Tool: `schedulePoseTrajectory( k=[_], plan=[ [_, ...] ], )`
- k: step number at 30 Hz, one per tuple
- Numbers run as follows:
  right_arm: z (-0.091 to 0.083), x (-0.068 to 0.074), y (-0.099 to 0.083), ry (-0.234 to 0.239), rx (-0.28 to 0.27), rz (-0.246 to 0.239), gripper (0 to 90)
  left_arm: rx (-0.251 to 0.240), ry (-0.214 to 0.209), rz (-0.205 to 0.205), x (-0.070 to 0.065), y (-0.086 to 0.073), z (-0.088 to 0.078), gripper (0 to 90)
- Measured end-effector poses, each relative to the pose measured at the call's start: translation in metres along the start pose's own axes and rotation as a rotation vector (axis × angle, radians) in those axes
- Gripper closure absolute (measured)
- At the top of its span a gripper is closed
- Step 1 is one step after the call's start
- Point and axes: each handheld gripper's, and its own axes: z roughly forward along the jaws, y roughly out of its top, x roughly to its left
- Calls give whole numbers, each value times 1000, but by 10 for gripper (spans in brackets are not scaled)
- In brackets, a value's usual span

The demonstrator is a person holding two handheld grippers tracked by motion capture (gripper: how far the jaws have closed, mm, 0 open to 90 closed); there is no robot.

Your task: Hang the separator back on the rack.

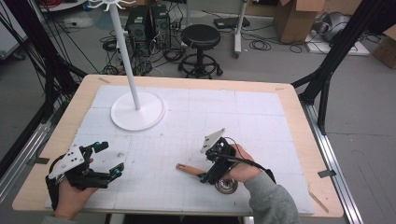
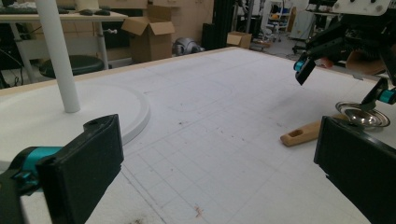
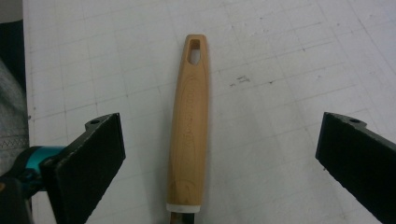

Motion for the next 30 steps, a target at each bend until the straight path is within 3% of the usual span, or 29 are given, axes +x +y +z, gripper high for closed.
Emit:
schedulePoseTrajectory(
  k=[7, 16, 19, 30],
  plan=[
    [4, 3, -4, 9, 52, -6, 52, 3, -19, -30, 0, 0, 4, 18],
    [6, 7, -7, 16, 116, 8, 149, 13, -33, -15, -4, 2, 10, 18],
    [10, 6, -9, 3, 164, 23, 193, 15, -30, -22, -3, 2, 9, 18],
    [10, 9, -9, -5, 215, 35, 312, 20, -31, -28, -2, 1, 10, 18]
  ],
)
